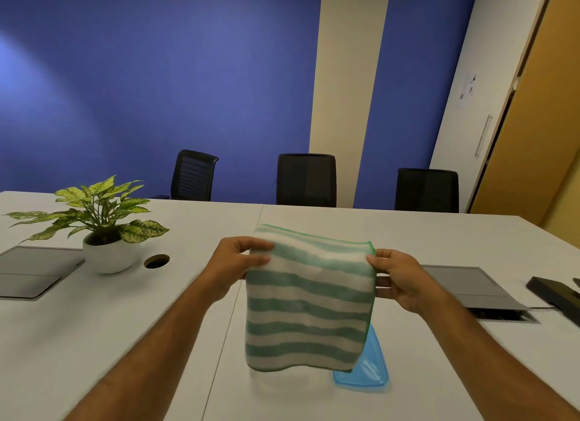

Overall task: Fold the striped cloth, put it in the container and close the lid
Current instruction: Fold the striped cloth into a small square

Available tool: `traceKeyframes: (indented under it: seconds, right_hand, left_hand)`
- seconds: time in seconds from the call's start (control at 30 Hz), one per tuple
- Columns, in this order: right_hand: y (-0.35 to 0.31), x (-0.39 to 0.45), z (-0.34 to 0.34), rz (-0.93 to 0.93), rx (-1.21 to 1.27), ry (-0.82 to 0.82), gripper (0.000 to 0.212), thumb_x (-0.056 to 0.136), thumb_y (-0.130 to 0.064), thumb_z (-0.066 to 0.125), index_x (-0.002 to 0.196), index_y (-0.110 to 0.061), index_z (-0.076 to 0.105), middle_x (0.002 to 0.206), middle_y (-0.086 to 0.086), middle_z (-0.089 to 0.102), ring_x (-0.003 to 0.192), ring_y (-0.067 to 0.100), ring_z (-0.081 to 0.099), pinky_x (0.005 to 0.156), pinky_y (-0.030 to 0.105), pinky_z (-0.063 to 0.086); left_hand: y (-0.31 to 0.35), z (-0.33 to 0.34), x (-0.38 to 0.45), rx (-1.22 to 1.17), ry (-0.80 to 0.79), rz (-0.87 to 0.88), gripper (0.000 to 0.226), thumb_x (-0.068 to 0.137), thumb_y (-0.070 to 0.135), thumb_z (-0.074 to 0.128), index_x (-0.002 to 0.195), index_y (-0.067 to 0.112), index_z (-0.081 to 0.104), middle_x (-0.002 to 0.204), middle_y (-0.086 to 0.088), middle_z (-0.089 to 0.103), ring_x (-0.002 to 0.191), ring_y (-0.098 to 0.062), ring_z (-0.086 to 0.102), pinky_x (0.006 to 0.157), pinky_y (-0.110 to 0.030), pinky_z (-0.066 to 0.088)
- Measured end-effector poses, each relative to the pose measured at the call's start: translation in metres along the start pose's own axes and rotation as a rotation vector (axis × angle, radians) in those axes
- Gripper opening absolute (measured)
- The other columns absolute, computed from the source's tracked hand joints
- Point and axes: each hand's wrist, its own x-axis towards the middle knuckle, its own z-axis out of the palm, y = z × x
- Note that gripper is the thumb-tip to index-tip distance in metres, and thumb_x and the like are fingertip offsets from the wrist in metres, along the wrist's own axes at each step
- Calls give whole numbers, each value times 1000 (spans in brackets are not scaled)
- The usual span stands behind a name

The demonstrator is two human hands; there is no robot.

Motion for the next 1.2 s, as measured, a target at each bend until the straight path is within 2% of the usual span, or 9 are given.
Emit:
traceKeyframes:
  seconds: [0.13, 0.27, 0.4, 0.47, 0.57, 0.73, 0.9, 1.07, 1.2]
  right_hand:
    - [1, 0, -1, -62, 134, -61, 44, 88, -13, 67, 125, -24, 47, 115, 12, 65, 99, 36, 69, 80, 45, 61]
    - [2, -6, 3, -114, 91, -101, 20, 84, 13, 60, 90, -3, 70, 101, 21, 67, 80, 25, 70, 66, 30, 63]
    - [6, -4, 1, -152, 53, -139, 26, 90, 7, 56, 98, -10, 75, 108, 13, 71, 91, 26, 70, 74, 40, 62]
    - [9, -1, -1, -147, 49, -201, 35, 85, 11, 61, 108, -13, 73, 111, 8, 71, 100, 30, 68, 78, 42, 62]
    - [16, 5, -1, -105, 44, -115, 26, 81, 16, 62, 89, -4, 77, 92, 11, 76, 92, 31, 68, 64, 27, 61]
    - [27, 9, -3, -56, 121, -132, 32, 85, 11, 61, 103, -13, 74, 103, 10, 73, 92, 31, 69, 76, 47, 62]
    - [37, 9, 1, -16, 99, -78, 21, 82, 12, 65, 90, -3, 76, 106, 22, 72, 76, 24, 74, 62, 31, 61]
    - [44, 9, 1, 14, 106, -102, 34, 82, 9, 66, 107, -13, 71, 107, 14, 72, 86, 28, 71, 68, 41, 62]
    - [50, 9, 3, -16, 67, -2, 26, 73, 9, 76, 96, -3, 72, 107, 20, 71, 83, 26, 73, 71, 32, 60]
  left_hand:
    - [-8, 0, -1, 19, -72, -9, 34, 78, 0, 78, 108, 14, 73, 115, -5, 66, 102, -30, 65, 69, -28, 61]
    - [-13, 4, -3, -12, 45, -35, 8, 83, 3, 75, 88, 7, 79, 101, -8, 72, 98, -33, 67, 66, -25, 61]
    - [-16, 2, -5, 19, -71, -44, 53, 76, 0, 81, 122, 21, 64, 119, 3, 61, 103, -29, 64, 70, -32, 62]
    - [-18, 1, -5, 22, -73, -44, 43, 76, -2, 80, 112, 18, 69, 113, 1, 63, 101, -28, 64, 68, -27, 61]
    - [-19, 2, -7, 47, 45, -45, 9, 81, 1, 77, 83, 9, 79, 91, -1, 72, 93, -27, 66, 60, -17, 57]
    - [-22, 1, -11, 56, -68, -62, 44, 78, 3, 80, 117, 18, 67, 117, 0, 62, 104, -27, 62, 73, -27, 62]
    - [-25, 6, -13, 79, 51, -62, 8, 81, 8, 78, 89, 11, 77, 103, -6, 70, 98, -29, 65, 65, -21, 57]
    - [-28, 7, -15, 22, -33, -93, 38, 79, 0, 78, 113, 14, 69, 118, -7, 63, 105, -30, 63, 78, -32, 62]
    - [-32, 7, -16, 71, 21, -100, 28, 78, 3, 80, 104, 9, 72, 114, -12, 64, 104, -34, 63, 80, -36, 61]
